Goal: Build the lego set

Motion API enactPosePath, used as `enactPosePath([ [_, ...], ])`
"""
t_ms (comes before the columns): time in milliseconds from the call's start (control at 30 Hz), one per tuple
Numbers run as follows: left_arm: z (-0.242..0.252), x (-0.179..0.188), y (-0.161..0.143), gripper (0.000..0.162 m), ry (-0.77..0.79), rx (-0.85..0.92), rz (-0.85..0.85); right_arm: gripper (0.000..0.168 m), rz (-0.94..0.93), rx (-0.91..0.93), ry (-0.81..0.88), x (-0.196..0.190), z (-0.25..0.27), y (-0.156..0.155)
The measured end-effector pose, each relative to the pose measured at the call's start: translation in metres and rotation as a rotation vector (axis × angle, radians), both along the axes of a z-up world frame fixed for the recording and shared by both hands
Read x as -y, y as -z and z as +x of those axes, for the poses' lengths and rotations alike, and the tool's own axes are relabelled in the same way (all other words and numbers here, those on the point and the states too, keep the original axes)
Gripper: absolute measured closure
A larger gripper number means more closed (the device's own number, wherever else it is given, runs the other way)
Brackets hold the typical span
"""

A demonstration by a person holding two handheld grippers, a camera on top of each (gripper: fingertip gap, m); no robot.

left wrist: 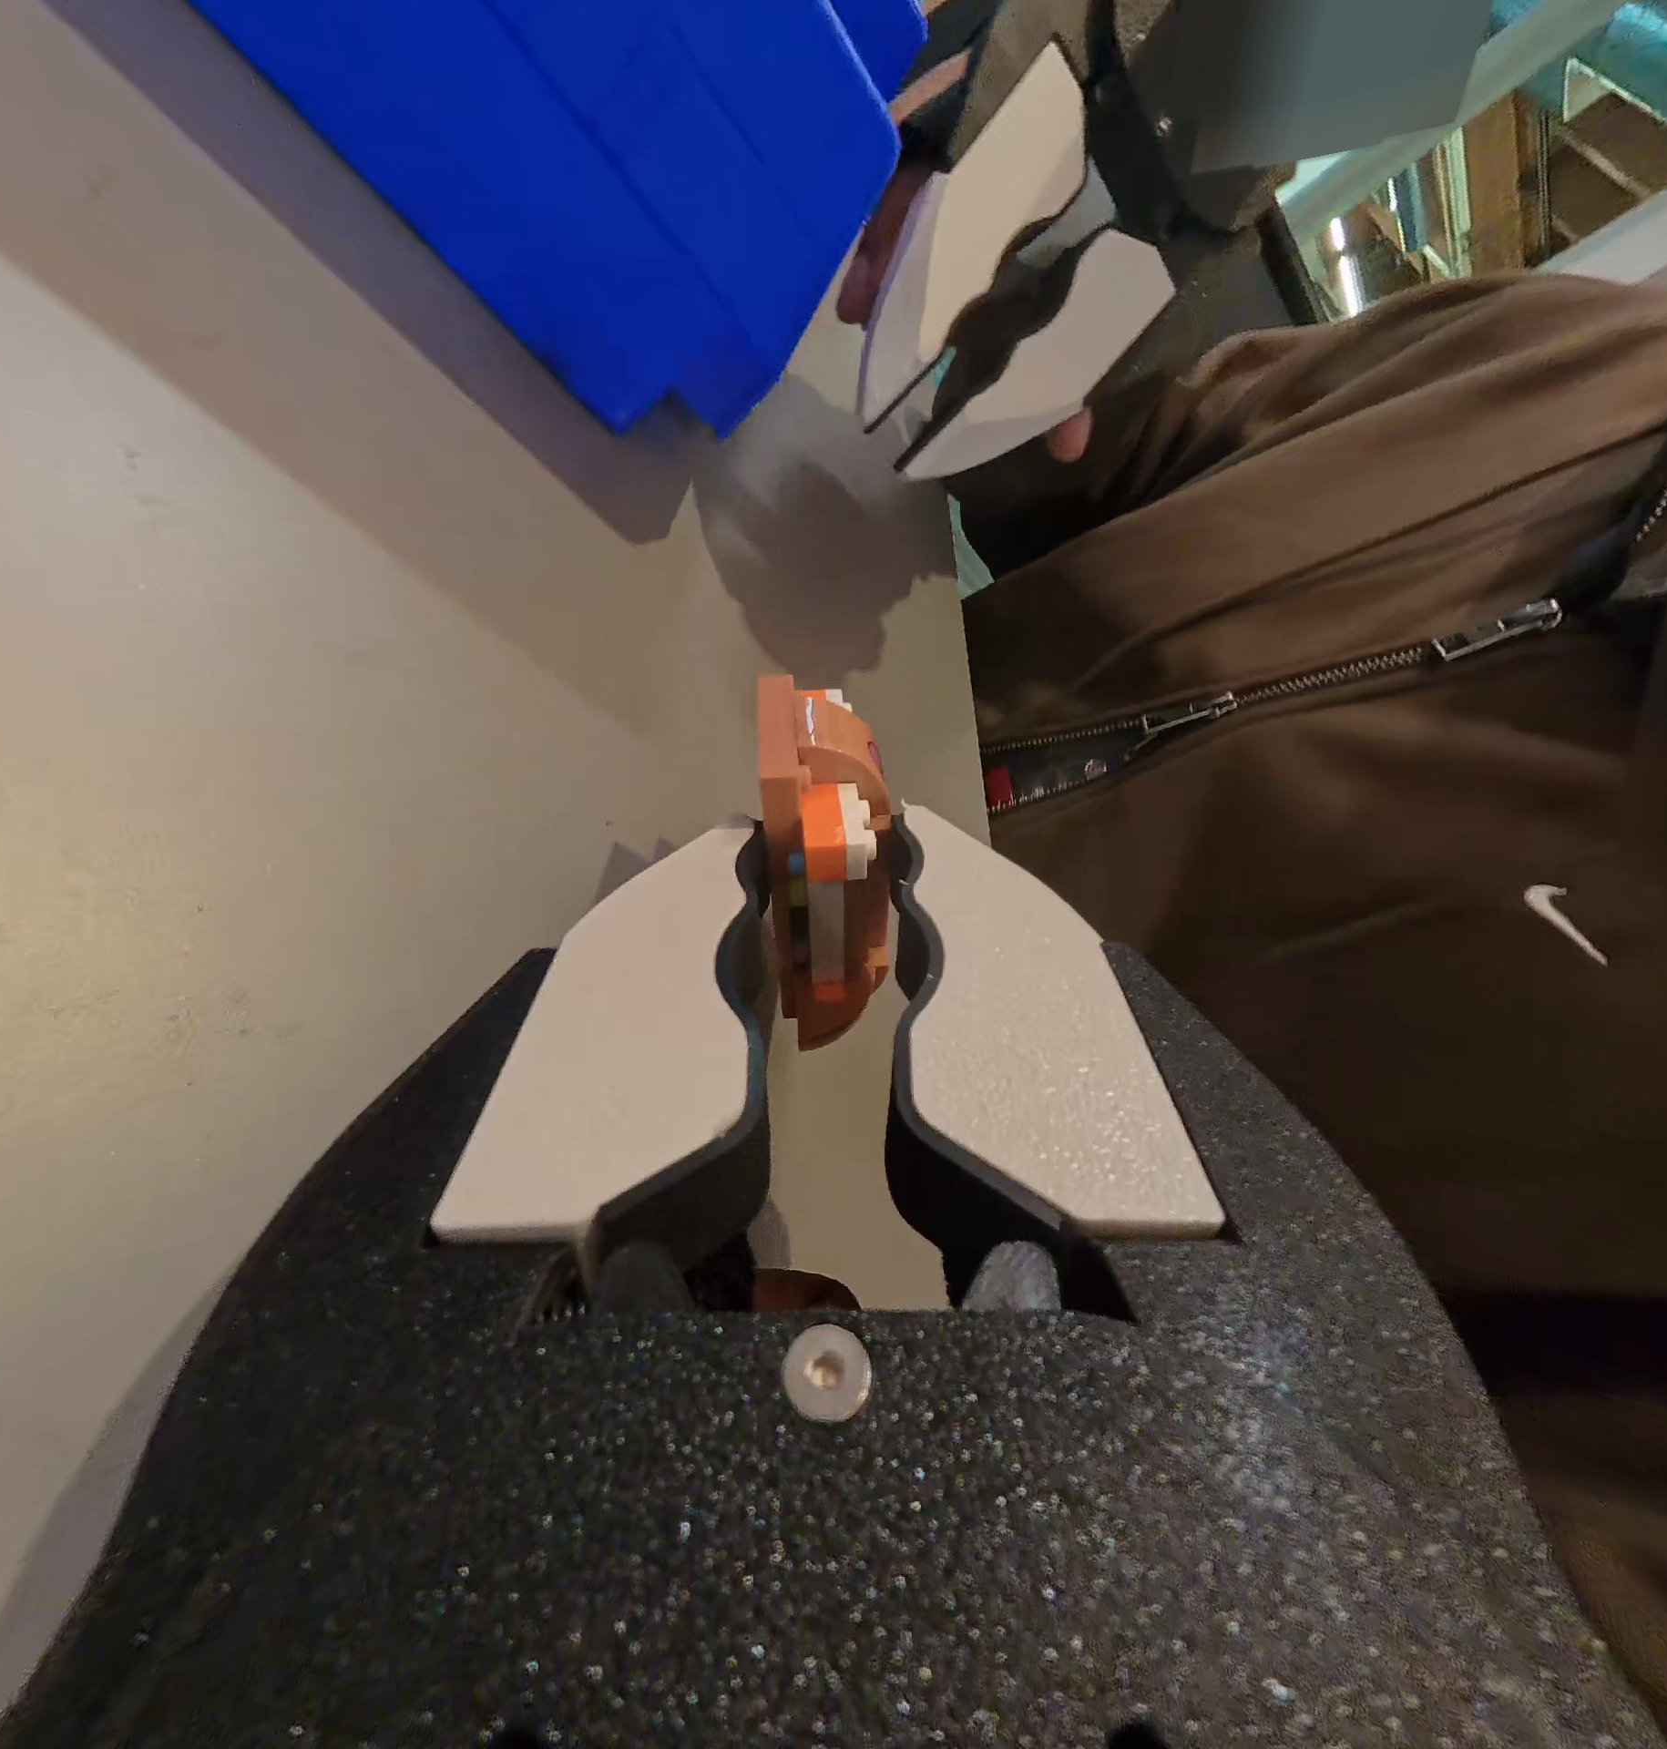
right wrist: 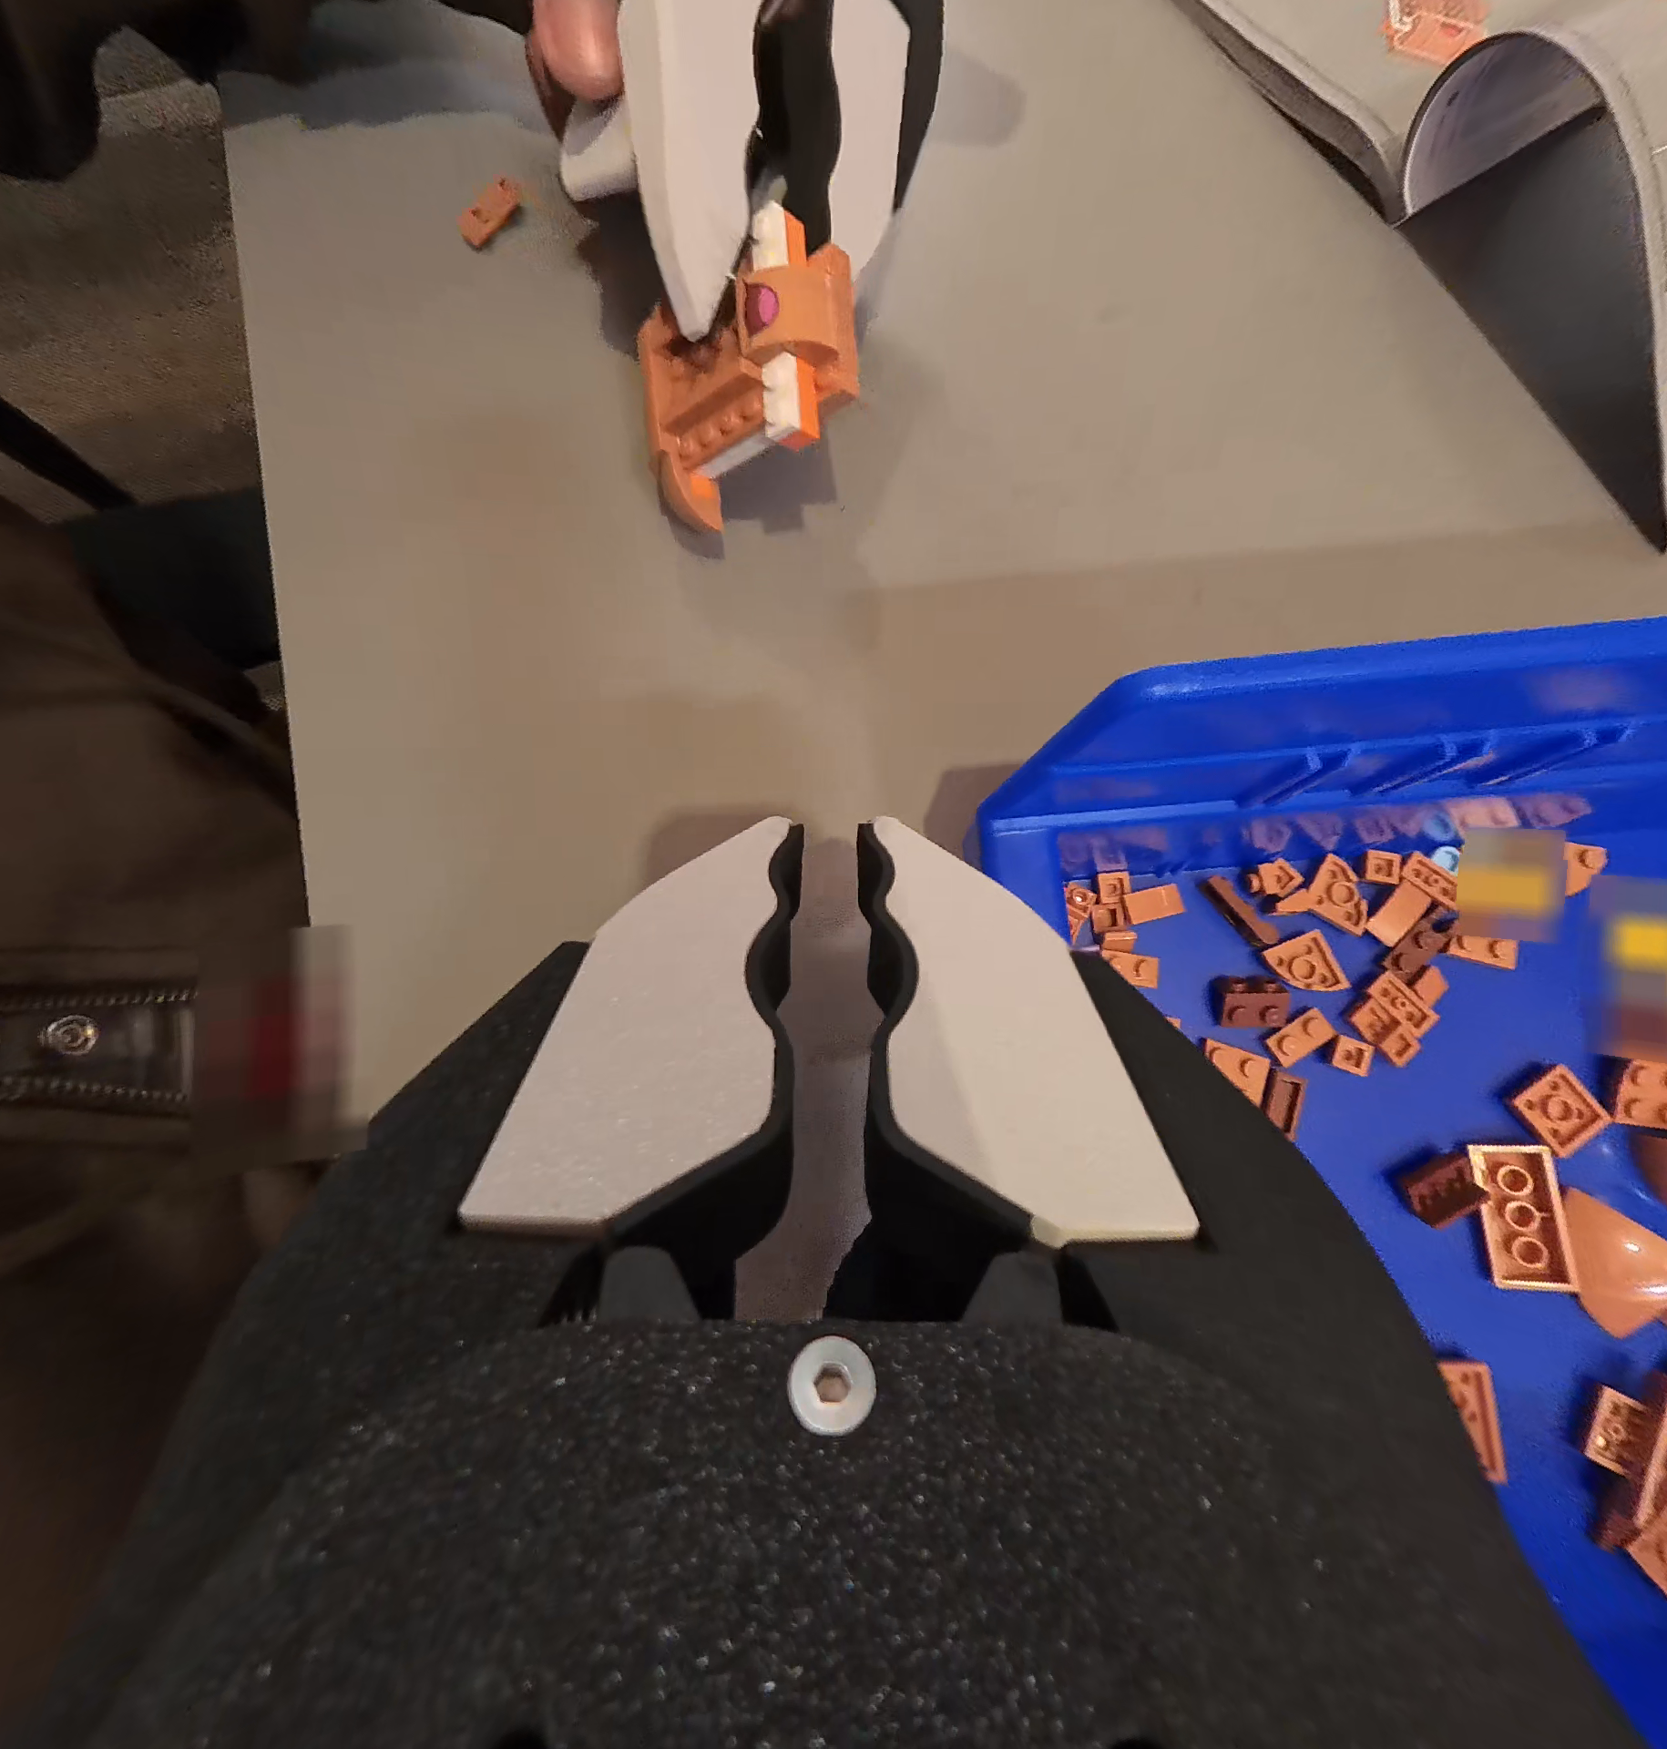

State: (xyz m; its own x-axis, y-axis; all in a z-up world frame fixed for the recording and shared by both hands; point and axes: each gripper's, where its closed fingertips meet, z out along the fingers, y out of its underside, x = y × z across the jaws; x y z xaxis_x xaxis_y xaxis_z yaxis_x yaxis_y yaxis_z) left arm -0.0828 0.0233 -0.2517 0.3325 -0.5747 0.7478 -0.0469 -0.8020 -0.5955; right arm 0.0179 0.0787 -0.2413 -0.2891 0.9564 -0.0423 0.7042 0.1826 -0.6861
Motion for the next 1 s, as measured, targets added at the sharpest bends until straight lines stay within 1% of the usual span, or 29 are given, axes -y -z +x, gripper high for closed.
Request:
enactPosePath([
  [100, -0.005, 0.001, -0.007, 0.138, -0.009, 0.034, 0.047, 0.157, -0.009, -0.010, -0.007, 0.005, -0.008, 0.005],
  [167, -0.011, -0.003, -0.009, 0.138, -0.027, 0.014, 0.093, 0.157, -0.020, -0.031, -0.018, 0.014, -0.016, 0.006],
  [200, -0.015, -0.008, -0.010, 0.138, -0.056, 0.012, 0.125, 0.157, -0.028, -0.045, -0.028, 0.020, -0.021, 0.005],
  [333, -0.032, -0.032, -0.032, 0.138, -0.203, 0.116, 0.229, 0.157, -0.068, -0.078, -0.103, 0.056, -0.037, 0.007],
  [400, -0.038, -0.041, -0.038, 0.138, -0.248, 0.149, 0.254, 0.157, -0.093, -0.093, -0.156, 0.075, -0.046, 0.009],
  [567, -0.047, -0.033, -0.025, 0.138, -0.245, 0.067, 0.221, 0.154, -0.082, -0.179, -0.363, 0.122, -0.075, 0.012],
  [700, -0.058, -0.033, -0.025, 0.138, -0.287, 0.069, 0.222, 0.151, -0.107, -0.206, -0.440, 0.155, -0.106, 0.016],
  [800, -0.060, -0.033, -0.023, 0.138, -0.307, 0.057, 0.220, 0.146, -0.036, -0.203, -0.446, 0.169, -0.133, 0.027],
  [900, -0.063, -0.031, -0.015, 0.138, -0.317, 0.020, 0.179, 0.139, 0.040, -0.192, -0.438, 0.177, -0.151, 0.035],
  [1000, -0.060, -0.027, -0.004, 0.138, -0.288, -0.049, 0.135, 0.132, 0.116, -0.215, -0.385, 0.167, -0.148, 0.036],
])
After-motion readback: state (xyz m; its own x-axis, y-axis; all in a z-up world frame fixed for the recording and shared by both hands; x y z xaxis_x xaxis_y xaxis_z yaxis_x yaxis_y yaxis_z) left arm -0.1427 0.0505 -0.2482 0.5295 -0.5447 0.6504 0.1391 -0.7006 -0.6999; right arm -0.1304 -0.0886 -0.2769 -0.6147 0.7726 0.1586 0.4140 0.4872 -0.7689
